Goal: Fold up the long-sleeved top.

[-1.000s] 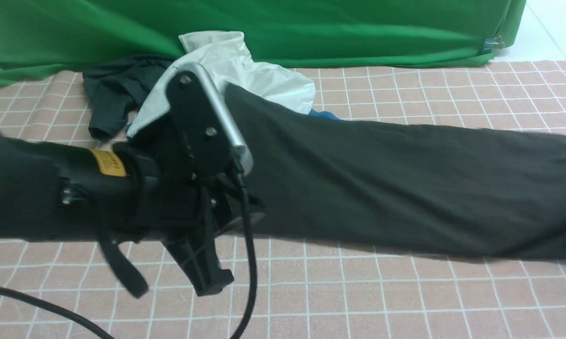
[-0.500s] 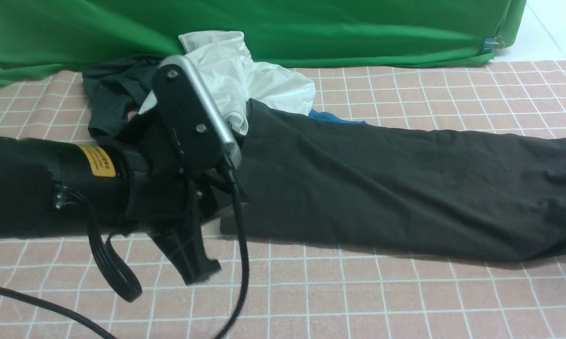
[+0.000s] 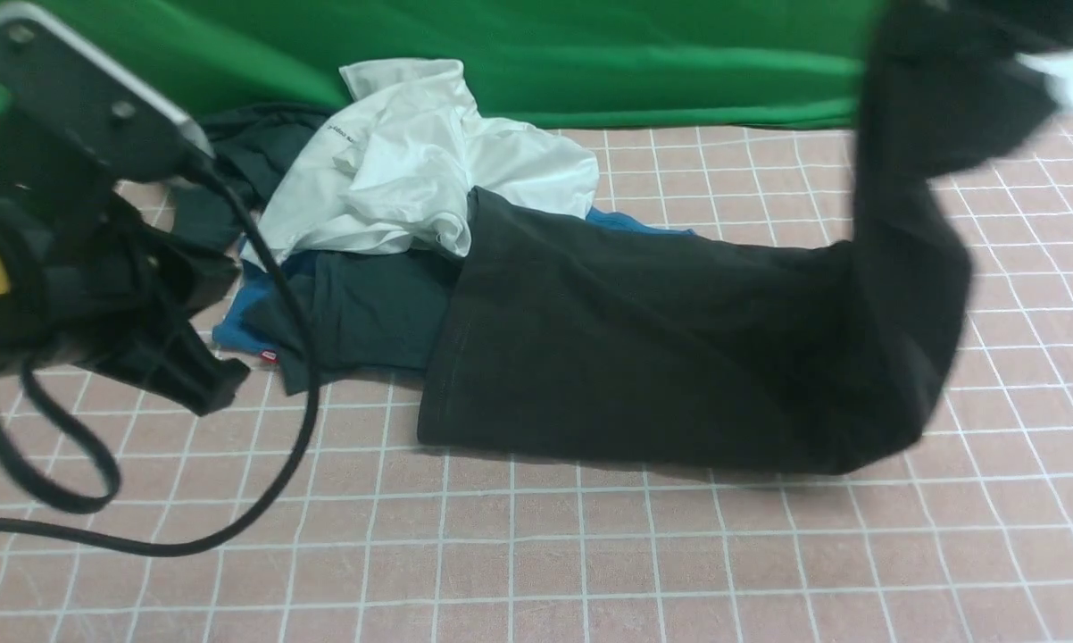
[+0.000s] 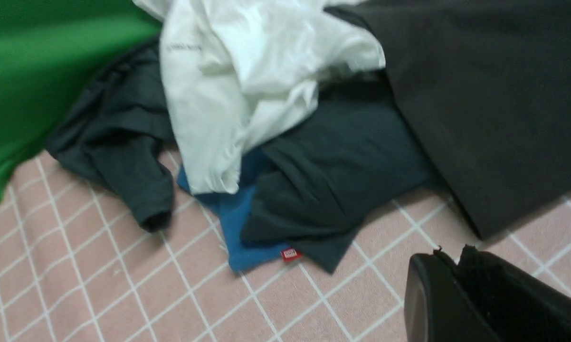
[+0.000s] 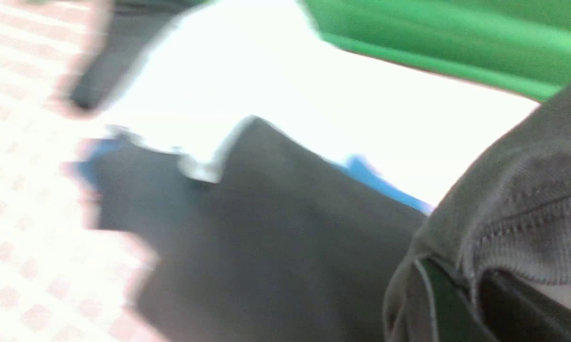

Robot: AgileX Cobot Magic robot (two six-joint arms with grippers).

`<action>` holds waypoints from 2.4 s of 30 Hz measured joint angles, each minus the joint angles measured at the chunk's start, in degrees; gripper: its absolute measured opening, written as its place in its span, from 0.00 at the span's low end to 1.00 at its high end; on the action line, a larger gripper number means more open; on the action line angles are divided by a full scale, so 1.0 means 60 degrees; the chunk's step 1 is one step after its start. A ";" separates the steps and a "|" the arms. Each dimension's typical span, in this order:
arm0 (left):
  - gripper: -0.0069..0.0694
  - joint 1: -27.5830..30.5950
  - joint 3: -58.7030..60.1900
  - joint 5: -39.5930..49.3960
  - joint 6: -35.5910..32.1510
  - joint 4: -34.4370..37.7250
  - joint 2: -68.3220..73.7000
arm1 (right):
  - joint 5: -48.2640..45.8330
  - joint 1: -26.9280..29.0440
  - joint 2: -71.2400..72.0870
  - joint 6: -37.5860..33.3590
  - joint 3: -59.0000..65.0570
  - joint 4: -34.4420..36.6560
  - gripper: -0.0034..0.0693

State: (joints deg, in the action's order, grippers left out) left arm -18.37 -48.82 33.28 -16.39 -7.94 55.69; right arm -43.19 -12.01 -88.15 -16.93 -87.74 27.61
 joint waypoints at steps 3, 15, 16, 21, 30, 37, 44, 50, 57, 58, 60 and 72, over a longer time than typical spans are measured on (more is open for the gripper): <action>0.10 0.0008 0.0000 0.0000 0.0007 0.0103 -0.0252 | 0.0000 -0.1087 -0.1116 0.0000 -0.0926 0.0166 0.19; 0.10 0.0008 0.0000 0.0071 0.0011 0.0356 -0.0358 | -0.0059 -0.3106 -0.5149 0.1478 -0.3608 0.0196 0.34; 0.10 0.0008 0.0000 0.0071 0.0011 0.0364 -0.0358 | -0.0046 -0.3211 -0.5269 0.1582 -0.3724 0.0206 0.41; 0.10 0.0008 0.0000 0.0102 0.0011 0.0364 -0.0358 | -0.0257 -0.3596 -0.5386 0.1736 -0.3956 0.0244 0.76; 0.10 0.0008 0.0089 0.0032 -0.0064 0.0747 -0.0347 | -0.3013 -0.3240 -0.4846 0.1781 -0.5053 -0.2177 0.54; 0.10 0.0008 0.0364 -0.0568 -0.1360 0.2838 0.0667 | -0.4260 -0.2266 -0.3982 0.1910 -0.4774 -0.3895 0.19; 0.21 0.0019 -0.1211 -0.0241 -0.2354 0.3611 0.3611 | -0.3743 -0.1731 -0.3055 0.2001 -0.2546 -0.4051 0.19; 0.45 0.0644 -0.4156 0.1163 -0.3202 0.4010 0.6505 | -0.2795 -0.1743 -0.2591 0.1960 -0.1009 -0.3925 0.20; 0.67 0.1054 -0.6471 0.2657 -0.4372 0.4630 0.8972 | -0.2419 -0.1743 -0.2352 0.1694 0.0037 -0.3828 0.21; 0.68 0.1054 -0.6591 0.2669 -0.4502 0.4679 0.9160 | -0.2382 -0.1743 -0.2331 0.1680 0.0076 -0.3828 0.21; 0.68 0.1054 -0.6649 0.2669 -0.4624 0.4745 0.9320 | -0.2383 -0.1743 -0.2331 0.1680 0.0077 -0.3828 0.21; 0.57 0.1054 -0.6695 0.2319 -0.4955 0.4734 1.0282 | -0.2107 -0.1743 -0.2313 0.1617 0.0077 -0.3799 0.21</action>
State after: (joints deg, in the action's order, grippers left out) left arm -12.04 -89.00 47.20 -46.12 20.47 117.38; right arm -55.83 -22.47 -102.03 -7.23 -87.27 4.82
